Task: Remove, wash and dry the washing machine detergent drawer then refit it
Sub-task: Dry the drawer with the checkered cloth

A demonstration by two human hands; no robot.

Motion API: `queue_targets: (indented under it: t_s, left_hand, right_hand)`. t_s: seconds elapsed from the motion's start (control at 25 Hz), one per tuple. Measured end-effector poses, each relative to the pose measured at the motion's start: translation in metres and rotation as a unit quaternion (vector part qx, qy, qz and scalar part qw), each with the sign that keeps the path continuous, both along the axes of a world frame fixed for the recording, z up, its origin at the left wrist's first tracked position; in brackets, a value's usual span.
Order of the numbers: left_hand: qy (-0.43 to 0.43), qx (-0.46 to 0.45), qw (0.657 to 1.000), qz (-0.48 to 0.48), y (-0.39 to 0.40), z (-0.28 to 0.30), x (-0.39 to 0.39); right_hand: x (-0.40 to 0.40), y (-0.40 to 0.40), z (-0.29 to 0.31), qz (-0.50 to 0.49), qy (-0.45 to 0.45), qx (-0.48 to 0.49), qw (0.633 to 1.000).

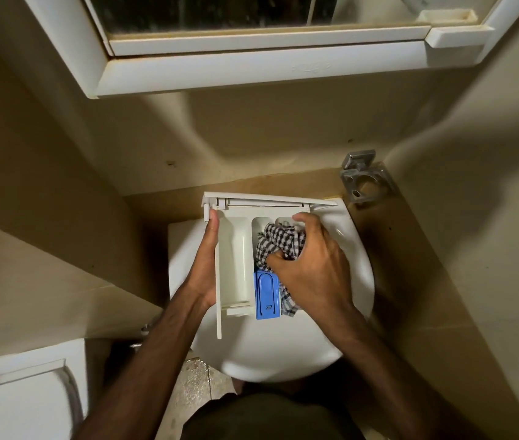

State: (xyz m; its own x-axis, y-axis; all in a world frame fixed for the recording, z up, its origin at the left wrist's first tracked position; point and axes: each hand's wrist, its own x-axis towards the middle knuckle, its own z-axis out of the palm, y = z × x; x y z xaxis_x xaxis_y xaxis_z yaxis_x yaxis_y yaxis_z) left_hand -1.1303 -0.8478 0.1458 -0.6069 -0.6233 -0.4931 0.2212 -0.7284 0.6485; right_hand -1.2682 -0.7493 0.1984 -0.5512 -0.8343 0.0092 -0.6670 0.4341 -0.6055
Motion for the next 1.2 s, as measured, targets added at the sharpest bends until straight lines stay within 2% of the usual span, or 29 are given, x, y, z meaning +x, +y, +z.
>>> queue_targets:
  t_s: [0.12,0.24,0.4,0.56,0.8,0.96,1.04,1.12,1.2]
  left_hand:
    - [-0.012,-0.003,1.000,0.012,0.000,0.001,0.001]
    - [-0.006,-0.005,1.000,0.006,-0.004,0.000,0.000]
    - [0.003,-0.003,1.000,-0.030,-0.004,0.005,-0.005]
    - [0.002,0.007,1.000,-0.024,-0.006,0.003,-0.002]
    - [-0.015,-0.003,1.000,0.002,-0.009,0.011,-0.002]
    - [-0.031,-0.024,0.999,0.021,-0.007,0.014,-0.002]
    - [-0.033,-0.029,0.999,0.030,-0.007,0.008,0.000]
    - [-0.029,-0.027,0.999,0.032,-0.006,0.003,0.002]
    - [-0.043,-0.032,0.998,0.016,-0.005,0.001,0.004]
  right_hand:
    - [-0.007,-0.002,0.001,-0.029,0.049,-0.017,0.998]
    - [-0.006,-0.005,-0.006,0.036,0.077,-0.039,0.996]
    - [0.000,-0.008,-0.005,0.126,0.160,0.017,0.979]
    - [0.001,-0.006,0.011,0.181,0.172,0.137,0.959]
    - [0.016,-0.027,0.003,0.156,0.243,0.111,0.951]
    - [0.018,-0.042,0.012,0.150,0.193,0.149,0.958]
    - [0.012,-0.046,0.016,0.166,0.092,0.177,0.966]
    - [-0.001,-0.051,0.021,0.208,-0.023,0.254,0.944]
    - [-0.011,-0.052,0.020,0.247,-0.078,0.321,0.911]
